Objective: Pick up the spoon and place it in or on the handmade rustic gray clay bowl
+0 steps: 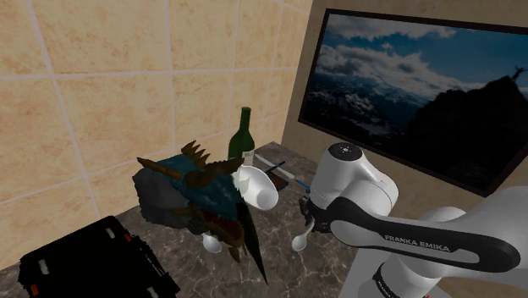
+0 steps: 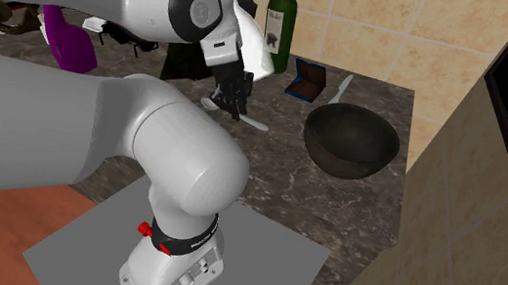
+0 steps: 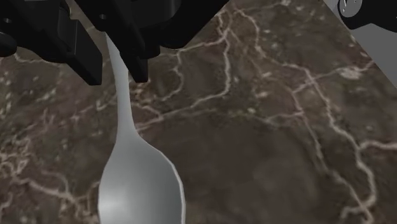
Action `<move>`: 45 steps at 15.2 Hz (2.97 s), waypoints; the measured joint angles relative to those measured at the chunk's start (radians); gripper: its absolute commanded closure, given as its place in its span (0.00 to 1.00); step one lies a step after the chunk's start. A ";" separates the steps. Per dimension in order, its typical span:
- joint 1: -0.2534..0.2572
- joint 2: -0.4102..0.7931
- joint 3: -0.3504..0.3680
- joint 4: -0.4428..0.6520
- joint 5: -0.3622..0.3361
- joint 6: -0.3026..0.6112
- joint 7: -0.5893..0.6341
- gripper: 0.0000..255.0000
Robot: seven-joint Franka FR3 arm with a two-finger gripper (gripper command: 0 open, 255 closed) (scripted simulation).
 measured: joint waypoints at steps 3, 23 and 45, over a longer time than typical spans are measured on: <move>0.000 0.000 0.000 0.000 0.000 0.000 0.000 1.00; -0.038 -0.129 -0.180 0.179 -0.148 -0.292 -0.041 1.00; -0.183 -0.114 -0.482 0.285 -0.389 -0.377 -0.271 1.00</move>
